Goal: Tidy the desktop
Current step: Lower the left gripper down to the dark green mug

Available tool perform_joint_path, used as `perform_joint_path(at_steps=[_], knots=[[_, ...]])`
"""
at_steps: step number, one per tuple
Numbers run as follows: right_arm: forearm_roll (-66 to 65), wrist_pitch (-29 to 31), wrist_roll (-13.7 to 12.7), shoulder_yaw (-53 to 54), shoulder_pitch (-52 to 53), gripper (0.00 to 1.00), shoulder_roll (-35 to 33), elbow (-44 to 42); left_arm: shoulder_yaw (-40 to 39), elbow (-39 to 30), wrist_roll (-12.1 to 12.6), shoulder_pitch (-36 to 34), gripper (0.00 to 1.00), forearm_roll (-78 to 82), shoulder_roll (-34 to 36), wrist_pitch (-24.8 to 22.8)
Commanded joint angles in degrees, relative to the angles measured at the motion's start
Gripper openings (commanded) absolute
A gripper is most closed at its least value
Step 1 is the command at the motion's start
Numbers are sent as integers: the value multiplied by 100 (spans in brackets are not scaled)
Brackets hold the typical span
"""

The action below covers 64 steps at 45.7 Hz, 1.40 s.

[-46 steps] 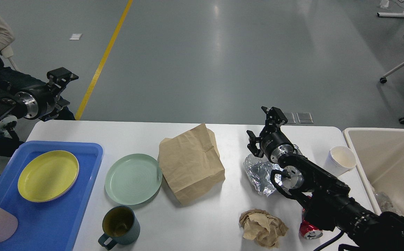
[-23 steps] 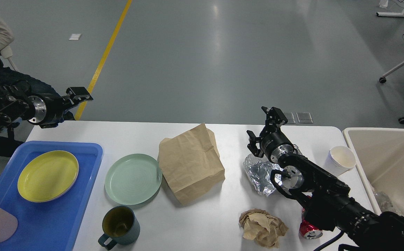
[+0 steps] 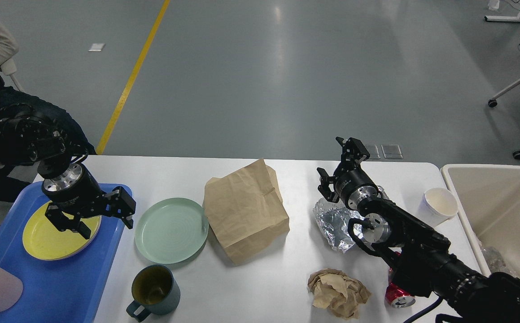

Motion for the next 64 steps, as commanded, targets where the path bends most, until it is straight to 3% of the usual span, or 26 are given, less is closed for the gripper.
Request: perform_joint_path(at_steps=[1, 19, 34, 58, 64], knots=[[0, -3, 0, 0, -1, 100, -1, -2, 554, -268, -10, -381, 96, -1, -305, 0], [0, -3, 0, 0, -1, 100, -1, -2, 950, -1551, 25, -662, 96, 218, -1211, 0], [0, -3, 0, 0, -1, 100, -1, -2, 933, -1516, 17, -390, 96, 201, -1545, 0], [0, -3, 0, 0, -1, 100, -1, -2, 766, -1121, 17, 146, 96, 95, -1703, 1377], [0, -3, 0, 0, 7, 100, -1, -2, 687, -1051, 17, 199, 93, 95, -1703, 1501]])
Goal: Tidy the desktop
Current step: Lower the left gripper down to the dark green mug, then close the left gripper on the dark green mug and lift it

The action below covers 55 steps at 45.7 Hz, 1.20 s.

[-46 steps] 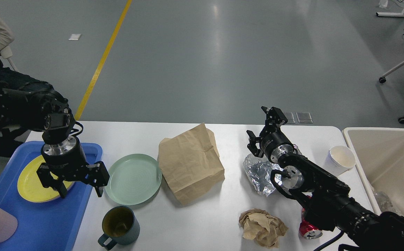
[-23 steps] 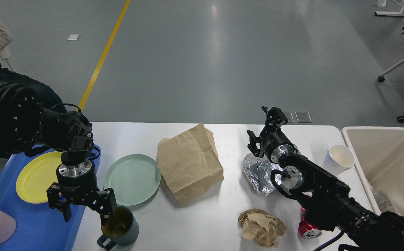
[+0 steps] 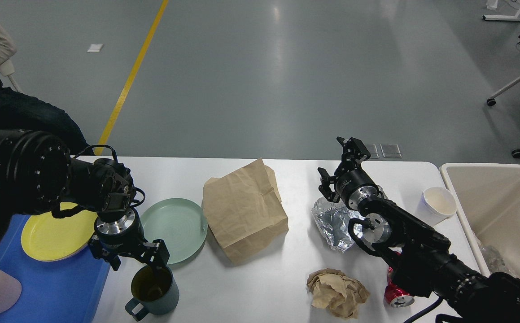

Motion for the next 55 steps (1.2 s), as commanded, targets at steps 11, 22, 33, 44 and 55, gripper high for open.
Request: perform_joint_path(at_steps=[11, 22, 33, 44, 55], knots=[[0, 0, 0, 0, -1, 100, 0, 0, -132, 104, 5, 171, 79, 0, 0, 43], [0, 0, 0, 0, -1, 100, 0, 0, -141, 104, -12, 242, 48, 0, 9, -186], [0, 0, 0, 0, 7, 100, 0, 0, -132, 113, -21, 242, 19, -26, 18, -704], [0, 0, 0, 0, 7, 100, 0, 0, -123, 113, -21, 233, 0, -70, 53, -942], [0, 0, 0, 0, -1, 100, 0, 0, -167, 113, -39, 163, 0, -88, 71, -1214]])
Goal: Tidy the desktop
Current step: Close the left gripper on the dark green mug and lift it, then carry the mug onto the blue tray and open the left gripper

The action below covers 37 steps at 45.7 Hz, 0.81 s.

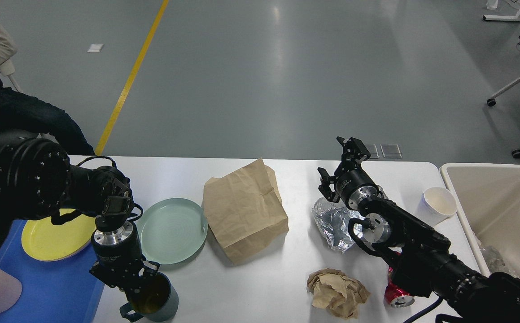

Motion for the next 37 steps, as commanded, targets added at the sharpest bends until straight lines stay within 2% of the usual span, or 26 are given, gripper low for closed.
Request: perform_joint_path(at_steps=[1, 12, 18, 20, 29, 37], knots=[[0, 0, 0, 0, -5, 100, 0, -2, -59, -1, -15, -80, 0, -35, 24, -251], [0, 0, 0, 0, -5, 100, 0, -2, -50, -97, -32, -739, 0, -61, 226, -382], [0, 0, 0, 0, -5, 100, 0, 6, 3, -133, -41, -1143, 0, -53, 682, -382], [0, 0, 0, 0, -5, 100, 0, -2, 72, -133, -41, -1214, 0, -44, 1059, -382], [0, 0, 0, 0, 4, 100, 0, -2, 213, -18, 3, -1083, 0, 9, 2098, -382], [0, 0, 0, 0, 4, 100, 0, -2, 249, 157, -15, -450, 0, 0, 2467, -382]])
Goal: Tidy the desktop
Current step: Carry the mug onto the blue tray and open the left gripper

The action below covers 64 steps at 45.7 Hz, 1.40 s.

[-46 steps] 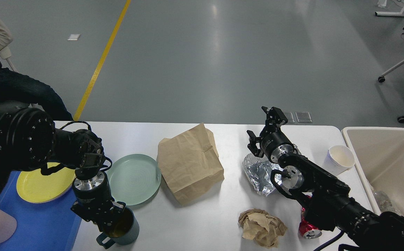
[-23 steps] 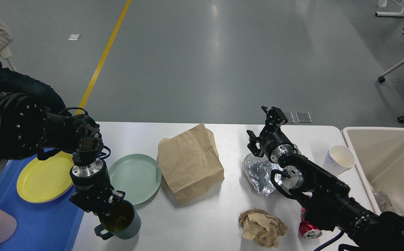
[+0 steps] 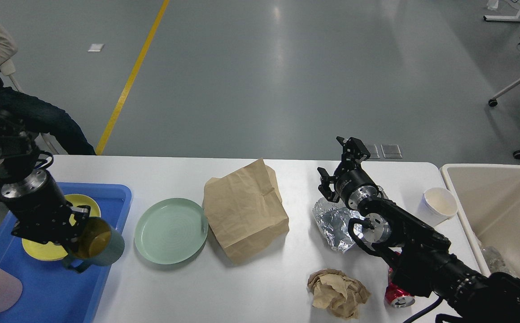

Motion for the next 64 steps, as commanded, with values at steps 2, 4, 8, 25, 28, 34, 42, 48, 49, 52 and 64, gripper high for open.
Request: perform_joint_path(at_steps=[2, 4, 8, 25, 28, 34, 42, 48, 49, 52, 64], knots=[[0, 0, 0, 0, 4, 100, 0, -2, 11, 205, -13, 497, 0, 4, 271, 2], [0, 0, 0, 0, -5, 100, 0, -2, 11, 284, -13, 655, 0, -4, 323, 2], [0, 0, 0, 0, 4, 100, 0, 7, 11, 398, -21, 875, 0, -4, 394, 2], [0, 0, 0, 0, 4, 100, 0, 7, 2, 767, -21, 1324, 0, -13, 394, 2], [0, 8, 0, 0, 4, 100, 0, 7, -15, 925, -13, 1438, 0, -13, 394, 2], [0, 0, 0, 0, -5, 100, 0, 7, -24, 1075, -4, 1526, 0, -13, 394, 2], [0, 0, 0, 0, -5, 100, 0, -2, -77, 1093, 5, 1535, 0, -13, 376, 2], [0, 0, 0, 0, -5, 100, 0, -2, -95, 1093, 5, 1622, 3, -13, 376, 2], [0, 8, 0, 0, 4, 100, 0, 7, -103, 1093, 5, 1666, 4, -13, 376, 2], [0, 0, 0, 0, 4, 100, 0, 7, -138, 1093, 5, 1737, 7, -13, 376, 2], [0, 0, 0, 0, 4, 100, 0, 7, -139, 1093, 5, 1746, 34, -31, 376, 2]])
